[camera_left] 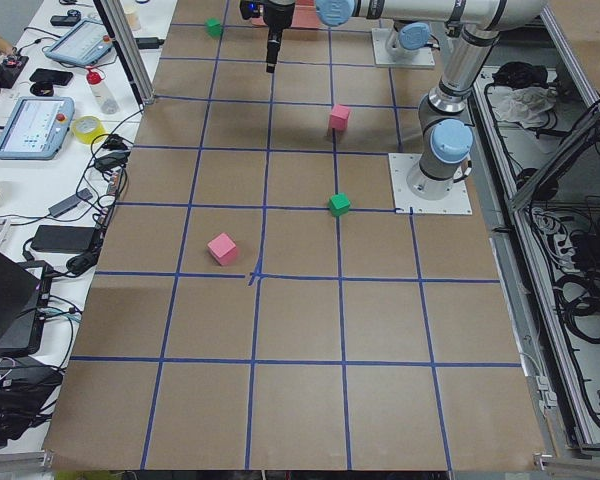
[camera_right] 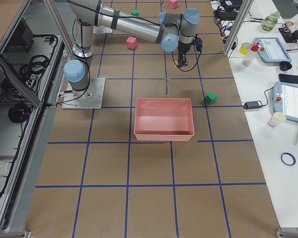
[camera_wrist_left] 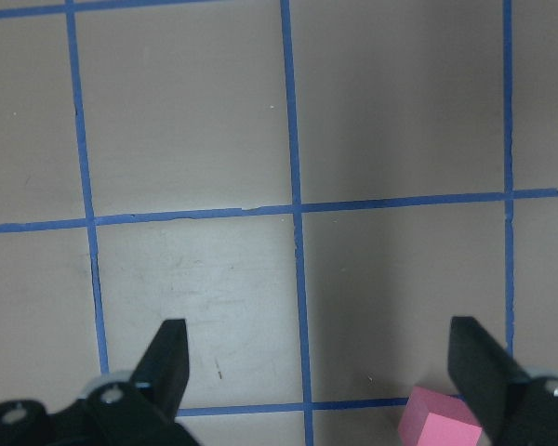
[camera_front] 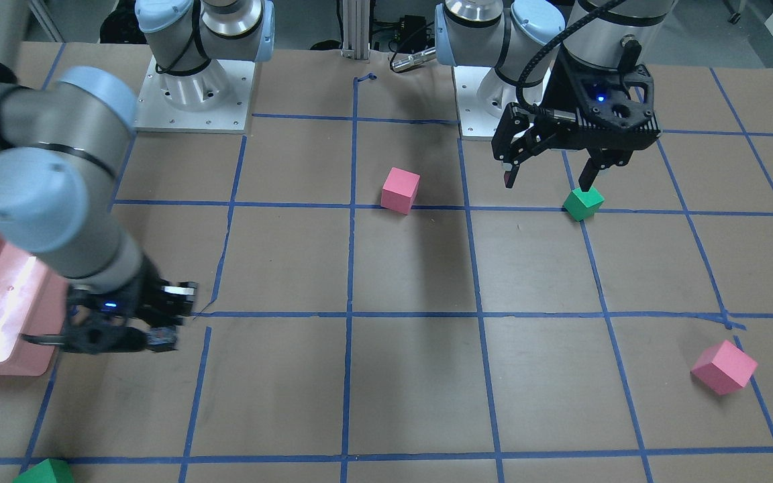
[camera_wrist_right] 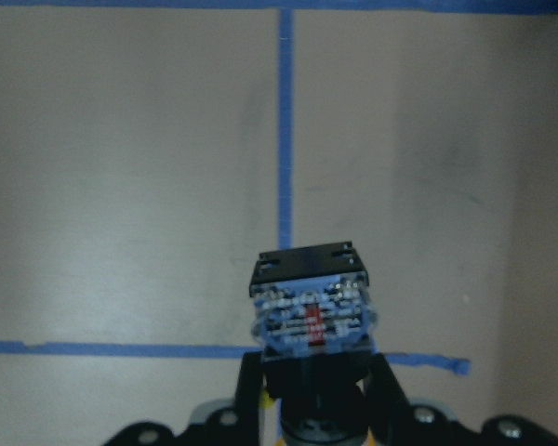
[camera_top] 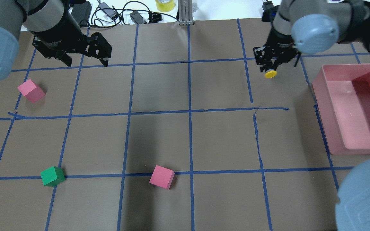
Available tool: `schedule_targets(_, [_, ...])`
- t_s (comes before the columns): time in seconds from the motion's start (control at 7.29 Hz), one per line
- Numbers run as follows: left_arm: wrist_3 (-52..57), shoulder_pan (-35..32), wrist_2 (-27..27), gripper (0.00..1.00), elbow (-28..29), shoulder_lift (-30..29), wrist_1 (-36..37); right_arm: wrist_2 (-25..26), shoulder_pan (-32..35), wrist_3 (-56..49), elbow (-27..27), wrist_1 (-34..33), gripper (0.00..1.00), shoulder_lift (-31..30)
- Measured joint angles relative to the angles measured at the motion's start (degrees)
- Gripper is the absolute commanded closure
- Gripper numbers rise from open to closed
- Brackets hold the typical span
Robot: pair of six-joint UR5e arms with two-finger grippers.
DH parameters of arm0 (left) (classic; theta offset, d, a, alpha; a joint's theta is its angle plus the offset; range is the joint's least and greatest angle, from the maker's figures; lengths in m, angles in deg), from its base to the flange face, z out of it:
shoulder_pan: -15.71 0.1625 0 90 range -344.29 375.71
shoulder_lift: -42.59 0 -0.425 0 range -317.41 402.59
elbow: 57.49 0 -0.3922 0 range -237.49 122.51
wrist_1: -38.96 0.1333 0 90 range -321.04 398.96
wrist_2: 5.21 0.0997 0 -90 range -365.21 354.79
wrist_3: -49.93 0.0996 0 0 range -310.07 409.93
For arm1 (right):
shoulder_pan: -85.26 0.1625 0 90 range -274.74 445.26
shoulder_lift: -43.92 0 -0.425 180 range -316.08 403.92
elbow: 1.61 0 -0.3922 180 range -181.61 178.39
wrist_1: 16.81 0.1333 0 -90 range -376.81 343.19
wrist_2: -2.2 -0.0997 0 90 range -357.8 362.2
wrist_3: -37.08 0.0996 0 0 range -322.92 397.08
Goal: Align button upright
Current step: 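Lift the switch out of the tray and carry it toward the table center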
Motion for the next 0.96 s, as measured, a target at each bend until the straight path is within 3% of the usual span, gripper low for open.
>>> schedule_targets(0.55, [0.07,0.07,-0.06,0.0,0.0,0.0,0.0,-6.77,11.45,6.22,1.45,-15.47,1.0,10.28])
schedule_targets(0.96, [0.15,0.1,-0.17,0.0,-0.18,-0.05,0.15,-11.83,14.95,13.35,5.69,-17.2,1.0,15.68])
